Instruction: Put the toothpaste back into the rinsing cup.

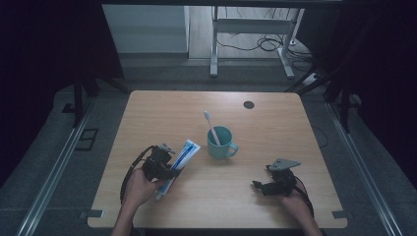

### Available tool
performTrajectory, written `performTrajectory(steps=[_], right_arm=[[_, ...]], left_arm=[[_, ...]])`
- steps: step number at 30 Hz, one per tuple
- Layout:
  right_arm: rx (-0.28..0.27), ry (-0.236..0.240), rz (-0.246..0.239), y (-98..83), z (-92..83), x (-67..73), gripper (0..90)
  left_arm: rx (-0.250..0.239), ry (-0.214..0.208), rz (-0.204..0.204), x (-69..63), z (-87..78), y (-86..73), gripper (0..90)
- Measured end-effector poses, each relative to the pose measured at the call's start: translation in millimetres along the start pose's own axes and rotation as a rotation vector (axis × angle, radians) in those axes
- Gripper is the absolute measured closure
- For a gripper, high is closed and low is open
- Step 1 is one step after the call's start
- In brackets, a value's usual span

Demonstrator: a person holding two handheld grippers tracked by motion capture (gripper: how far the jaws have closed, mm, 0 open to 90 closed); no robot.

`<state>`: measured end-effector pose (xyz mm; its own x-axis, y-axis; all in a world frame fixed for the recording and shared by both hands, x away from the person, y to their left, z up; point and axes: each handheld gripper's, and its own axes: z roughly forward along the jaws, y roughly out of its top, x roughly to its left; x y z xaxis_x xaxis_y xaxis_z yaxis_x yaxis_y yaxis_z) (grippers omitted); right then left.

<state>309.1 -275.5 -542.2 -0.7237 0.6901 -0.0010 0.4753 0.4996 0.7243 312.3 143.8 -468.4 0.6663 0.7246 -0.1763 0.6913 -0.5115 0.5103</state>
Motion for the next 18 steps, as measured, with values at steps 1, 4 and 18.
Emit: performTrajectory(steps=[1,4,18], right_arm=[[0.0,0.0,0.0,0.0,0.0,0.0,13.7],[0.0,-0.001,0.0,0.0,0.0,0.1,13.8],[0.0,-0.001,0.0,0.0,0.0,0.1,13.8]], left_arm=[[-0.014,0.002,0.005,-0.2,-1.2,-0.1,70.4],[-0.072,0.003,0.006,-1.2,-4.2,-1.3,70.5],[-0.275,-0.011,0.015,-6.1,-16.8,0.5,70.6]])
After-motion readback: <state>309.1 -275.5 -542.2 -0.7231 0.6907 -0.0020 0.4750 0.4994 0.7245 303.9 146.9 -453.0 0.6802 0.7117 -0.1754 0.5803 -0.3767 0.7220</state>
